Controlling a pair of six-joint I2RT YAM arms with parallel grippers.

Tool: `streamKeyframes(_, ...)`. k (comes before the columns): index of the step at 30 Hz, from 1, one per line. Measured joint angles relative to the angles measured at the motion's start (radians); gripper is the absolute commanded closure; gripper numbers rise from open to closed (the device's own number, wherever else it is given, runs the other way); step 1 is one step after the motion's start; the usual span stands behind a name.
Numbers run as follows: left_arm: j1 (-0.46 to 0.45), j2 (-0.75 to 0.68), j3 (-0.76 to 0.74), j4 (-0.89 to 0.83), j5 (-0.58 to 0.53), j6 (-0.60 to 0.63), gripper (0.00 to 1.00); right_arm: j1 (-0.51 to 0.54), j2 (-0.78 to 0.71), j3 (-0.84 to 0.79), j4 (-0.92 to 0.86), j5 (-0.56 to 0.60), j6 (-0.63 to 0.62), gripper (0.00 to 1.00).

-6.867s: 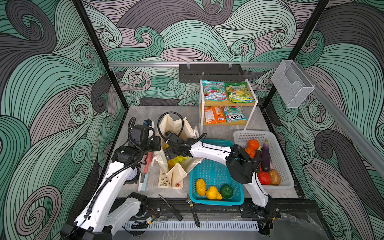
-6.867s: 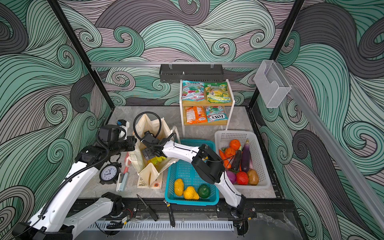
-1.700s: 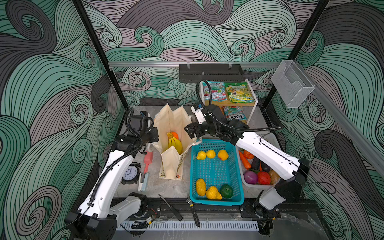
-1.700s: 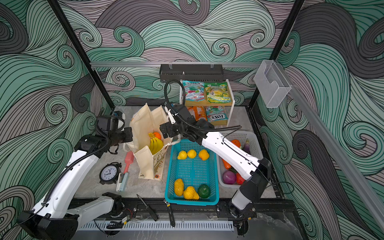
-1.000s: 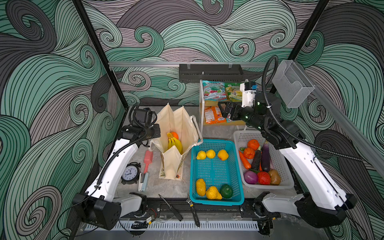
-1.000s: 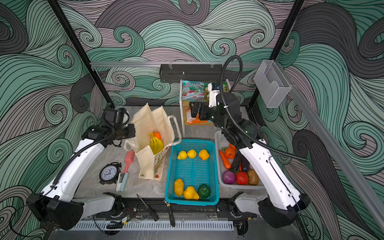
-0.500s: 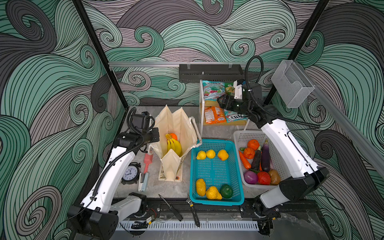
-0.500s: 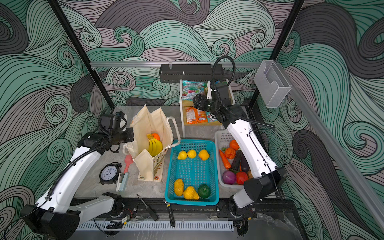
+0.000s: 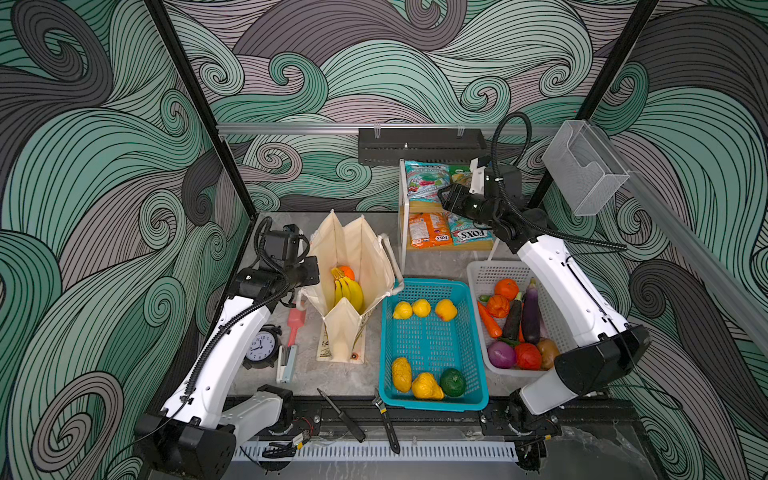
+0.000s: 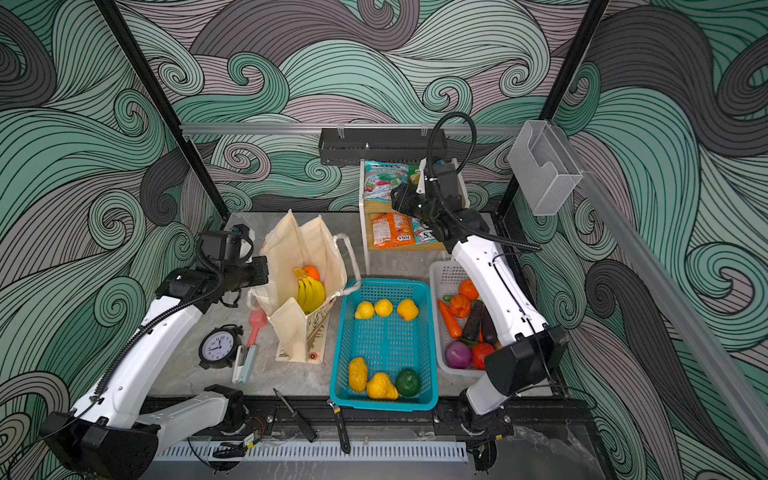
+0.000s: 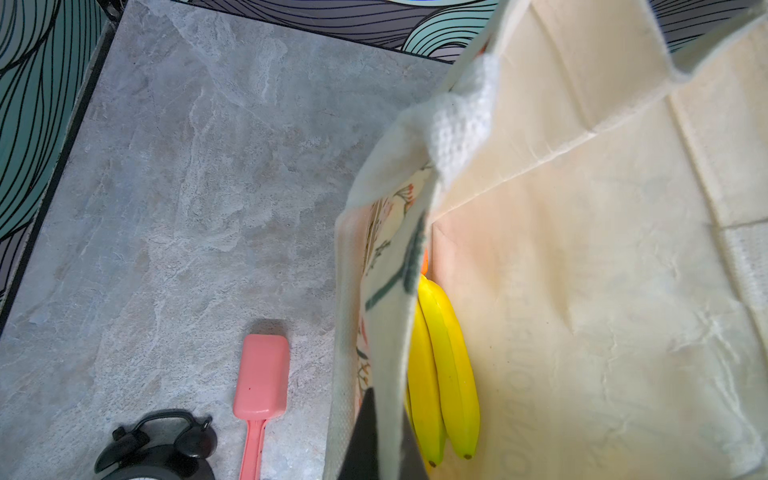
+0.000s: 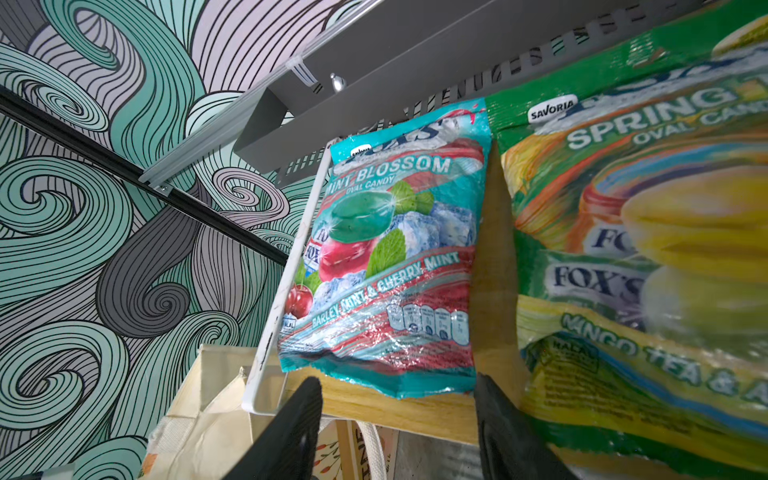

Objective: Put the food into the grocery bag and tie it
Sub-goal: 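Move the right gripper to the candy bags on the shelf, then grasp the teal mint candy bag on the shelf with the right gripper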

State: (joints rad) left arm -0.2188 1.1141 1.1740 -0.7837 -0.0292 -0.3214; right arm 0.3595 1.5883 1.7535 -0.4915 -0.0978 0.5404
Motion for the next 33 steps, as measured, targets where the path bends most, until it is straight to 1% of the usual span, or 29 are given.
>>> streamKeyframes(9, 0.001, -0.006, -0.008, 0.004, 0.000, 0.000, 1.00, 0.000, 0.017, -0.035, 0.045, -0.008, 0.022, 0.41)
streamKeyframes(11, 0.001, -0.006, -0.011, 0.008, 0.000, 0.000, 1.00, 0.000, 0.017, -0.043, 0.058, -0.008, 0.025, 0.43)
streamKeyframes(17, 0.007, -0.008, -0.014, 0.013, 0.000, 0.001, 1.00, -0.001, 0.023, -0.049, 0.092, -0.010, 0.035, 0.55)
streamKeyframes(19, 0.007, -0.012, -0.019, 0.014, 0.000, 0.001, 1.00, -0.001, 0.027, -0.050, 0.108, -0.012, 0.035, 0.64)
streamKeyframes(21, 0.007, -0.014, -0.020, 0.014, 0.000, 0.001, 1.00, -0.001, 0.031, -0.051, 0.124, -0.015, 0.037, 0.70)
streamKeyframes(24, 0.007, -0.019, -0.026, 0.018, 0.000, 0.000, 1.00, -0.001, 0.039, -0.050, 0.138, -0.022, 0.039, 0.76)
streamKeyframes(26, 0.007, -0.020, -0.026, 0.018, 0.000, 0.001, 1.00, -0.001, 0.047, -0.040, 0.136, -0.036, 0.037, 0.89)
streamKeyframes(27, 0.007, -0.020, -0.027, 0.018, 0.000, 0.001, 1.00, -0.001, 0.052, -0.032, 0.134, -0.043, 0.035, 0.94)
streamKeyframes(30, 0.007, -0.026, -0.034, 0.021, 0.000, 0.001, 1.00, -0.001, 0.063, -0.010, 0.128, -0.063, 0.034, 0.99)
streamKeyframes(33, 0.007, -0.028, -0.036, 0.021, 0.000, 0.001, 1.00, -0.001, 0.063, 0.013, 0.111, -0.072, 0.028, 0.99)
